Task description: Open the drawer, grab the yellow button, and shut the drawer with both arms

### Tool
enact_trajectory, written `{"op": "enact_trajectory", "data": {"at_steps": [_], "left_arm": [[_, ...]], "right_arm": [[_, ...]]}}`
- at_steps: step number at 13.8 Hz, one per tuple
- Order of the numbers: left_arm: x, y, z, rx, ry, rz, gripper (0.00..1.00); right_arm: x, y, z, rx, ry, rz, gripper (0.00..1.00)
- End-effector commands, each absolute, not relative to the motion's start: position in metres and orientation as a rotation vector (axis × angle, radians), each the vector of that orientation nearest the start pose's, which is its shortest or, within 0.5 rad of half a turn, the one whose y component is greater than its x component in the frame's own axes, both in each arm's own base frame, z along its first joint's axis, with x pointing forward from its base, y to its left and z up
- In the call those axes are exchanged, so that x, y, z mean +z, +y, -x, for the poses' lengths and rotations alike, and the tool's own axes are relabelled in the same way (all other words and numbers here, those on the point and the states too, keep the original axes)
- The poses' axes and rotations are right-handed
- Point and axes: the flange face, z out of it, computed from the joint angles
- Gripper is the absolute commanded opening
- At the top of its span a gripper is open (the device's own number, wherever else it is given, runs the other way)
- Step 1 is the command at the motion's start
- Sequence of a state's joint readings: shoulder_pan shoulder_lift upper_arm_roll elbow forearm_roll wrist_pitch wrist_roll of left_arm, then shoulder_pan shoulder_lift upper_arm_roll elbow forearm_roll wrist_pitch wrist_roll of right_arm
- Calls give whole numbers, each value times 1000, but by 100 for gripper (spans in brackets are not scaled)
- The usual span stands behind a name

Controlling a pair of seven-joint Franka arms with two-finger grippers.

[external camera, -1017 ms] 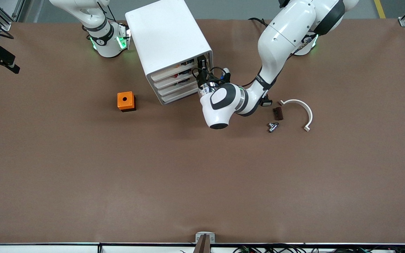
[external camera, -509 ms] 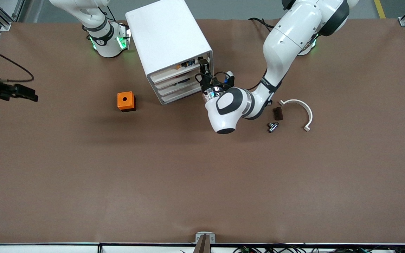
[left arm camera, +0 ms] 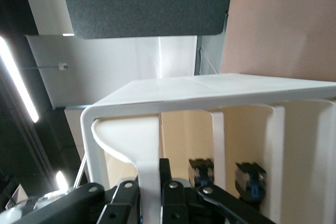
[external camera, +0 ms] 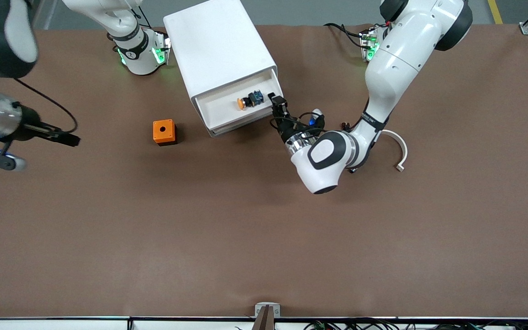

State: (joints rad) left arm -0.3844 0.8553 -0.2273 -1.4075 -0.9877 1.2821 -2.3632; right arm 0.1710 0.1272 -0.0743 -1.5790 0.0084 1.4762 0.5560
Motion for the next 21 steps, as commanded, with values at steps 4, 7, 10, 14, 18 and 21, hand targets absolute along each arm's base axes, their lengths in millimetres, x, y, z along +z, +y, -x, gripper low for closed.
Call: {"op": "enact_trajectory", "data": {"at_steps": [4, 7, 10, 14, 18, 21], "left_arm": [[244, -408, -523, 1588, -1692, 989, 12], [242, -406, -524, 1590, -1693, 989, 22], [247, -400, -532, 1645, -1692, 1061, 85], [265, -387, -554, 1767, -1689, 1243, 100], [285, -381, -571, 1938, -1599, 1619, 100], [293, -370, -589, 1988, -1550, 1897, 100]], "right_arm": [[542, 229, -548, 257, 1193, 2869, 100], [526, 303, -521, 216, 1287, 2822, 100], [500, 366, -488, 168, 1377, 2758, 100], [460, 431, -461, 120, 1464, 2748, 100], [441, 463, -443, 100, 1542, 2698, 100], [428, 479, -432, 97, 1564, 2694, 99]]}}
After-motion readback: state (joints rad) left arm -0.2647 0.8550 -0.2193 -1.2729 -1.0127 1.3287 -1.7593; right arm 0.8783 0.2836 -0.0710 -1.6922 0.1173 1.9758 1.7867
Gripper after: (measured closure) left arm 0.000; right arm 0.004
